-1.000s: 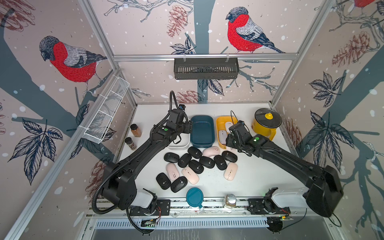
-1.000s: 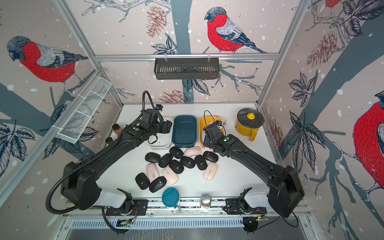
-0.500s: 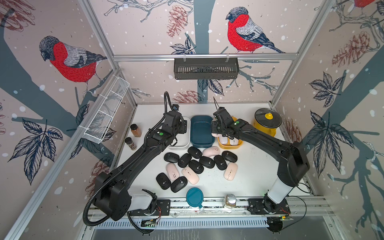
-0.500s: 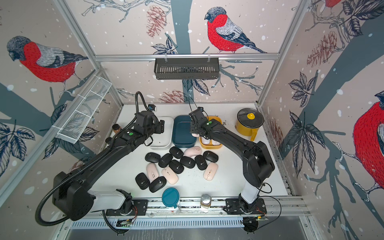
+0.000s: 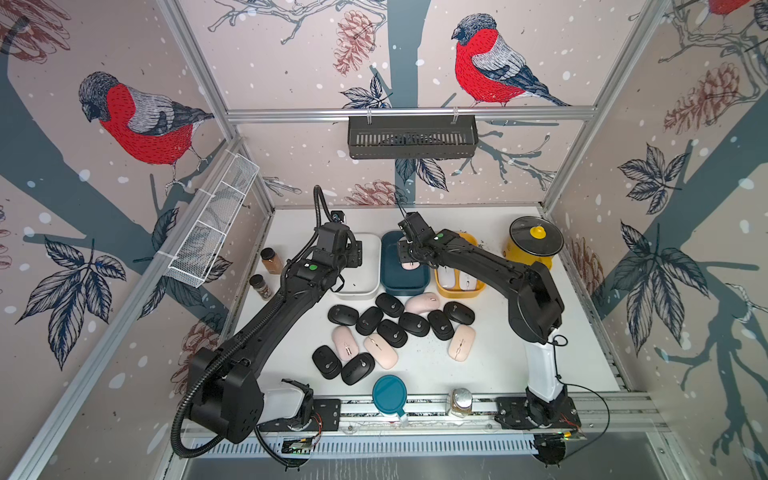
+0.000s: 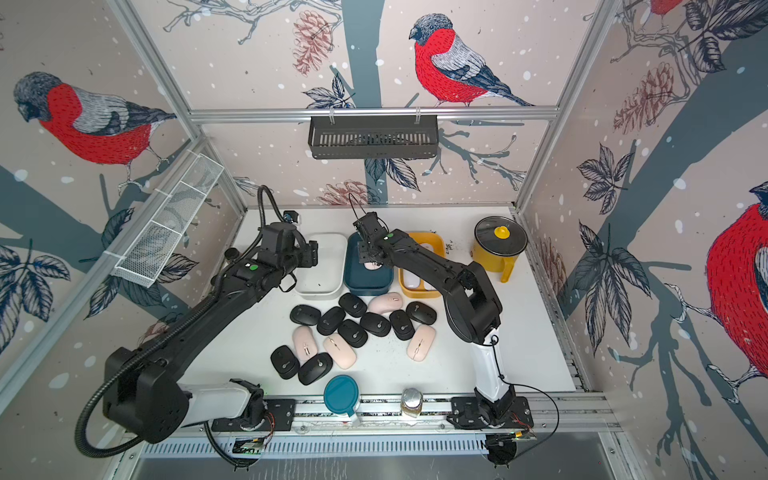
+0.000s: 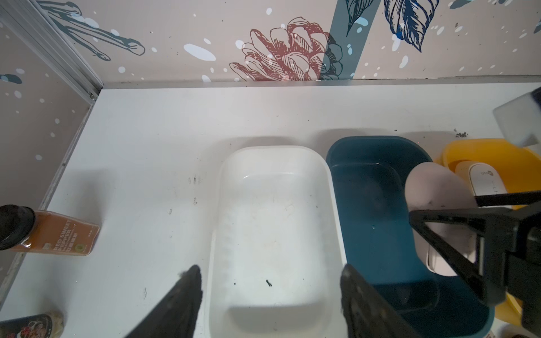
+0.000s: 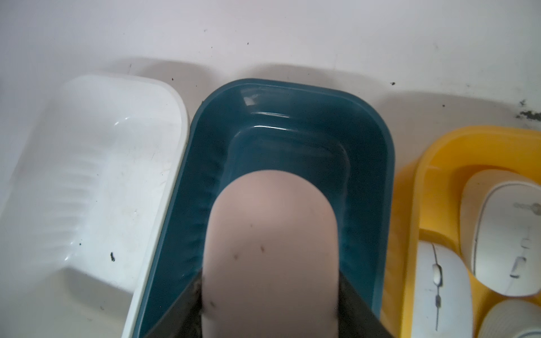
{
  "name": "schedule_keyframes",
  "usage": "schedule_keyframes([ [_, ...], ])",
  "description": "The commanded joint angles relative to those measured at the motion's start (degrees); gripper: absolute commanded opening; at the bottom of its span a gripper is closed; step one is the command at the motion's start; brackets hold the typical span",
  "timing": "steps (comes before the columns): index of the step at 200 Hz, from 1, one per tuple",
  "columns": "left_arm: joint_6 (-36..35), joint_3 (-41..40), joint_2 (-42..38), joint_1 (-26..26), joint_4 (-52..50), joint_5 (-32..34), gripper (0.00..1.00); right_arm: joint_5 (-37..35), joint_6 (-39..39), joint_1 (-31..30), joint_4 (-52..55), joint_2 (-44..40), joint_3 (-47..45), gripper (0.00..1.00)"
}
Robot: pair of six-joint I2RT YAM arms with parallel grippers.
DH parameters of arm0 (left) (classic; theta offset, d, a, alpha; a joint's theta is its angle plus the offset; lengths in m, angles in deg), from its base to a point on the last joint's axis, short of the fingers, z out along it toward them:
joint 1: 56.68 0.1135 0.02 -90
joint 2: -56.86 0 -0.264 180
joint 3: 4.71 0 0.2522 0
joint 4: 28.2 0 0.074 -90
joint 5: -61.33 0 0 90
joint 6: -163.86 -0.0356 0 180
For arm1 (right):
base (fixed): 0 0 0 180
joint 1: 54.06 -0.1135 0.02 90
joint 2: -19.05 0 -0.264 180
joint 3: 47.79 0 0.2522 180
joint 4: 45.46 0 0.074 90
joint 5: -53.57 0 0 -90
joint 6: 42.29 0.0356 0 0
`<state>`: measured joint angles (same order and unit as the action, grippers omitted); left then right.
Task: Place the mice by color into the storage box
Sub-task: Place the mouse in the storage box.
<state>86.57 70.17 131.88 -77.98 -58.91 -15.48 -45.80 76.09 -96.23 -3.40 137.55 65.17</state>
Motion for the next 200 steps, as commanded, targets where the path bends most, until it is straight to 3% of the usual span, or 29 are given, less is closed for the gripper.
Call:
schedule_keyframes([
  [1,0.66,-0.13,-0.86,0.12,0.95,-0.46,0.74,0.91,-1.34,-0.32,-0.32,1.36,1.26,0.56],
  [145,1.4,-0.3,-3.21,0.16,-0.07,-1.35,0.74,1.07,-1.2,-2.56,-6.03,3.15,-0.32,0.58],
  [200,0.83,-3.62,-6.5,0.12,0.03,1.32,0.74,1.95,-0.49,-2.56,-7.37,5.13,-0.06,0.59],
])
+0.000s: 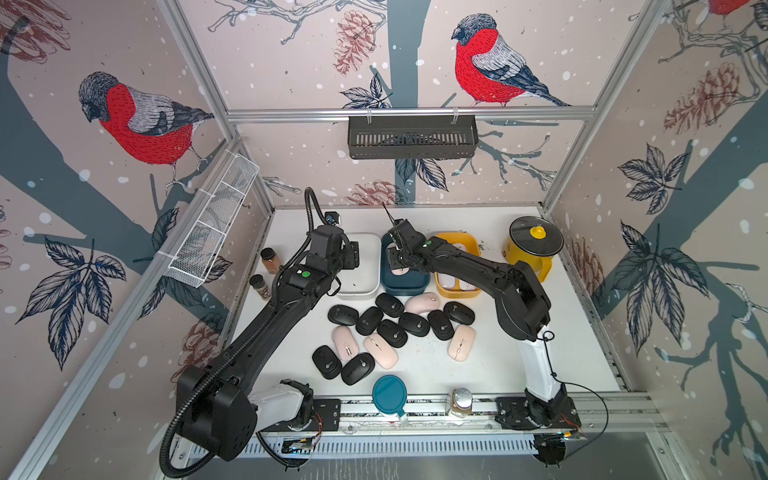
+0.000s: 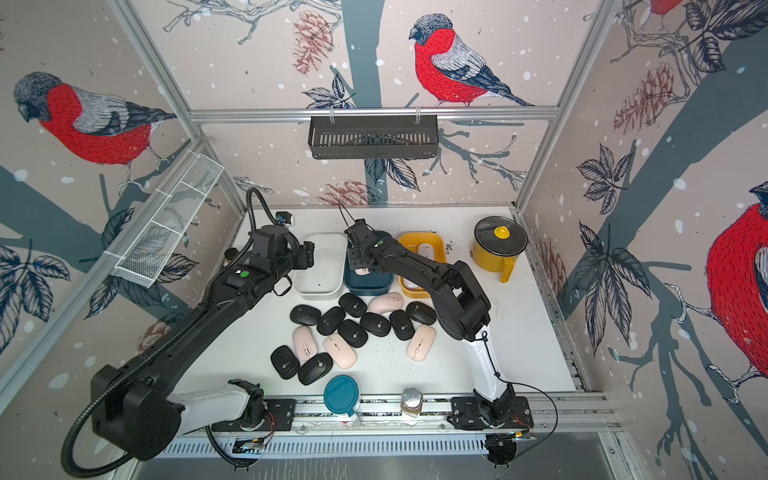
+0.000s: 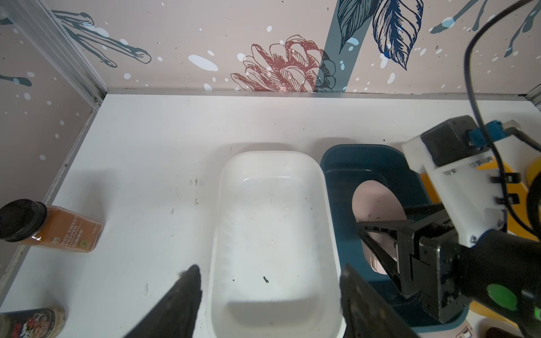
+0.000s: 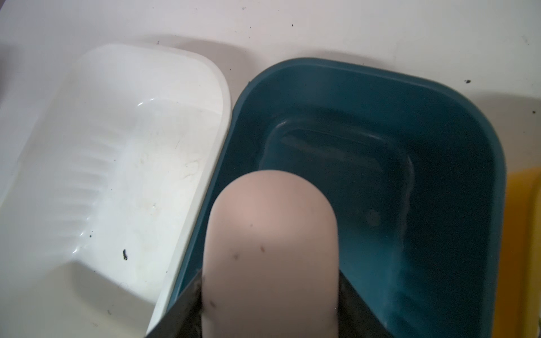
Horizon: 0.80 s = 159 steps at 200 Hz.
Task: Place the mice by color into the storage box
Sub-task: Place the mouse in the storage box.
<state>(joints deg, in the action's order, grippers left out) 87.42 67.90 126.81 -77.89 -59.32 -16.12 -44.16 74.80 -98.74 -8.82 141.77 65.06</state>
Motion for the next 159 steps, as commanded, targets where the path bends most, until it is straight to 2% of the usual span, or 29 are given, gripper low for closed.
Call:
schedule_keyframes([
  [1,-0.02,-1.36,-1.5,0.03,0.56,1.95,0.74,0.33,0.87,-0.05,-1.95,0.97,0.05,0.59],
  [159,-0.74,-3.13,-1.18,0.03,2.67,0.49,0.74,4.65,4.72,0.84,-2.75,6.92,1.9,0.66],
])
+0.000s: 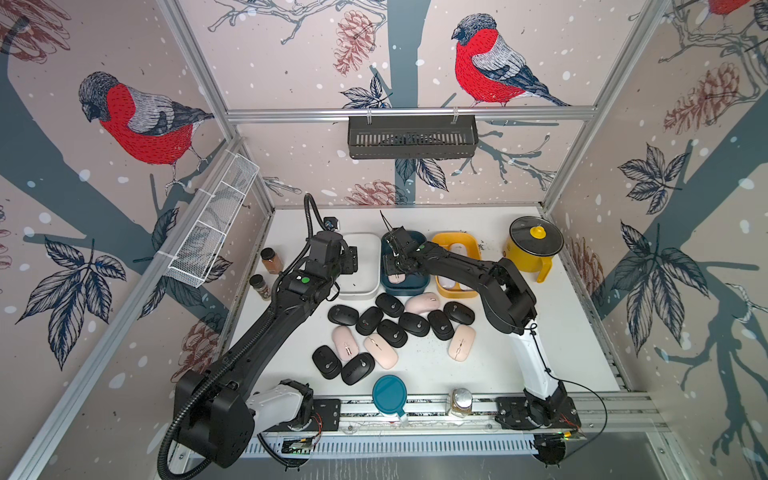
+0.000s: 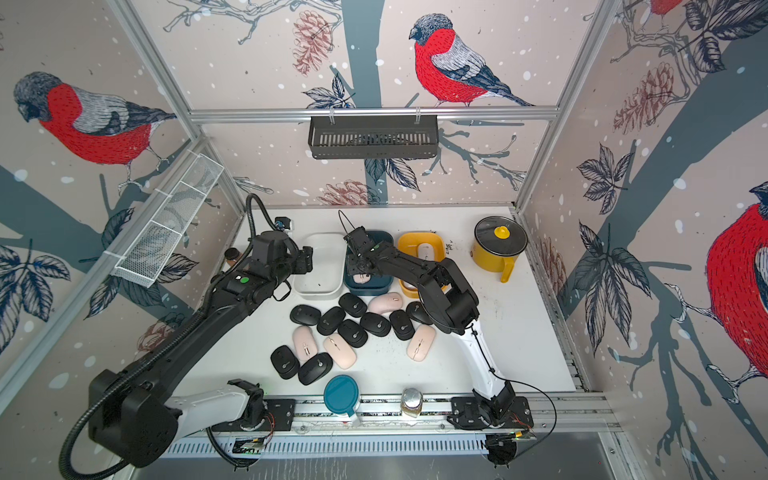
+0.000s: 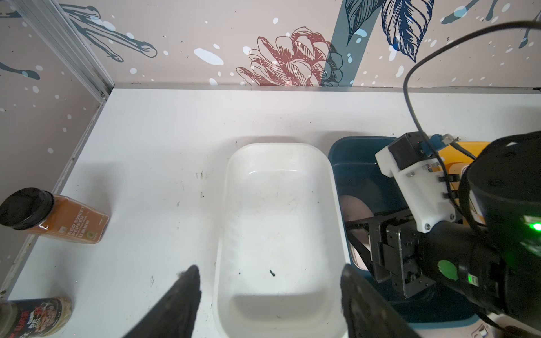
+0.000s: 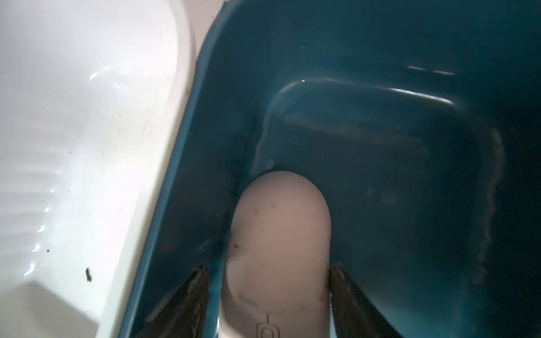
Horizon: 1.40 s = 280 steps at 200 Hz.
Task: Place the mice by color into the storage box
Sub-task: Place the mouse in the storage box.
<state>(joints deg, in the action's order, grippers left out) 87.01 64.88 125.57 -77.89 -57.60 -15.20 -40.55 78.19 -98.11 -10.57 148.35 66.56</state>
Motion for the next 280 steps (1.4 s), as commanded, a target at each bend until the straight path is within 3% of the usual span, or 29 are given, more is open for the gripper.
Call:
schedule_keyframes([
  [1,-0.32,-0.11,0.05,0.03,0.91,-0.45,0.74,1.04,1.33,0.16,-1.0,0.34,0.39,0.66],
  [89,-0.39,-0.25,-0.24,0.03,0.79,0.57,0.74,0.03,-0.35,-0.55,-1.82,-5.83,-0.69,0.68],
  [167,-1.0,-0.81,-0.4,0.03,1.63,0.73,0.74,-7.46,1.03,-2.09,-4.22,-24.55,-15.63,0.68],
  [230,-1.96,-1.17,-0.3,0.03,2.01,-2.5,0.74,-16.62,12.98,-5.77,3.13,-45.07,-37.84,0.69],
  [280,-1.72,-1.43,0.44,-0.02,1.97,-4.78,0.74,-17.81,24.77,-8.56,12.43,-56.7,-49.71,0.71],
])
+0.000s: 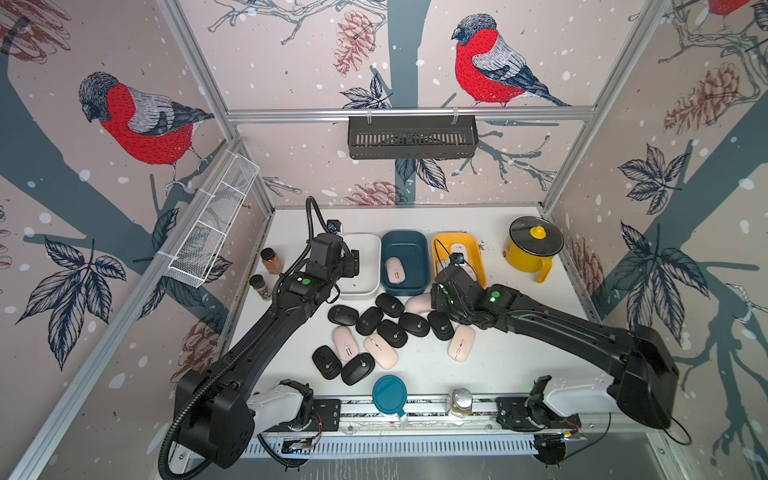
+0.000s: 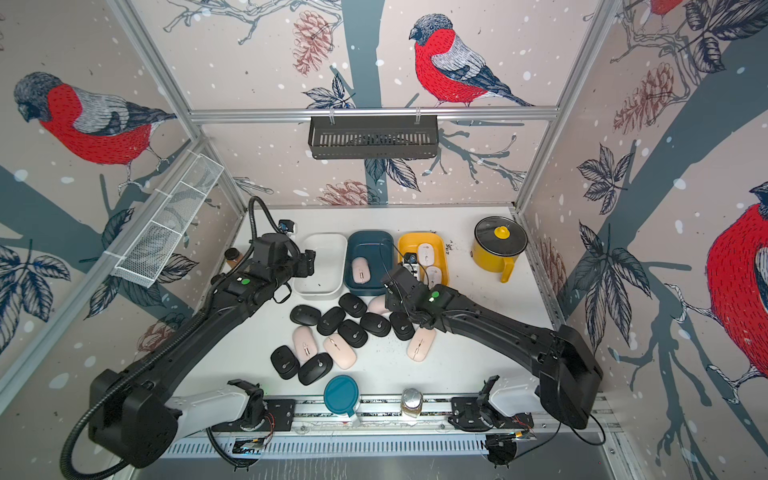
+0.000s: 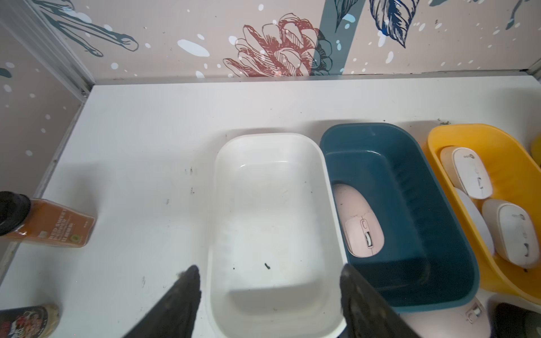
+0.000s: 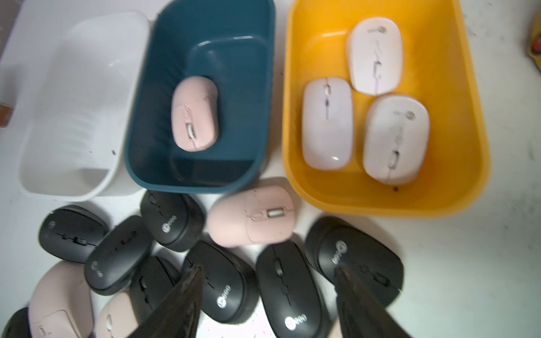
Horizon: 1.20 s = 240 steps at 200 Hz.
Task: Place the mice by color into the storage box
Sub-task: Place the mouse in the storage box, then pick up the mouse from the center of the board.
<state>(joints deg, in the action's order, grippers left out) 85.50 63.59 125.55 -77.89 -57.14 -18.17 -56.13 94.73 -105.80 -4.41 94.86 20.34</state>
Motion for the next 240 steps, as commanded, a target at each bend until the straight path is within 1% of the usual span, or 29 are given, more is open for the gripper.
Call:
schedule_keyframes([
  [1,-0.21,-0.18,0.47,0.0,1.49,-1.85,0.74,-2.2,8.42,-0.88,6.54,-3.39,-3.57,0.71],
  [10,-0.2,-0.05,0.71,-0.01,1.43,-2.37,0.74,-1.57,9.91,-1.13,7.87,-3.74,-4.99,0.71],
  [19,-0.16,-0.14,0.93,-0.01,1.47,-2.94,0.74,-0.93,11.08,-1.54,8.88,-5.82,-6.39,0.72],
  [41,-0.48,0.16,2.21,-0.23,1.12,-4.02,0.74,1.23,13.49,-1.94,10.51,-6.64,-9.24,0.73],
  [76,-0.21,1.17,3.91,-0.34,0.36,-5.56,0.74,6.57,16.48,-2.82,6.54,-6.94,-14.95,0.75],
  [97,-0.21,1.18,4.18,-0.41,0.39,-5.58,0.74,8.17,17.65,-3.49,4.48,-6.27,-16.96,0.76],
  [138,-0.19,1.18,4.52,-0.41,0.45,-5.46,0.74,8.45,17.24,-3.69,4.13,-4.27,-17.19,0.79],
  [144,-0.17,1.24,4.61,-0.41,0.33,-5.44,0.74,8.73,17.16,-3.71,3.88,-2.7,-17.2,0.79],
  [181,-0.21,1.18,4.35,-0.53,0.33,-5.26,0.74,9.0,16.75,-3.59,3.37,0.63,-16.97,0.79],
  [240,-0.12,1.18,4.14,-0.54,0.38,-5.56,0.74,7.93,16.2,-2.88,4.52,3.97,-16.04,0.8],
])
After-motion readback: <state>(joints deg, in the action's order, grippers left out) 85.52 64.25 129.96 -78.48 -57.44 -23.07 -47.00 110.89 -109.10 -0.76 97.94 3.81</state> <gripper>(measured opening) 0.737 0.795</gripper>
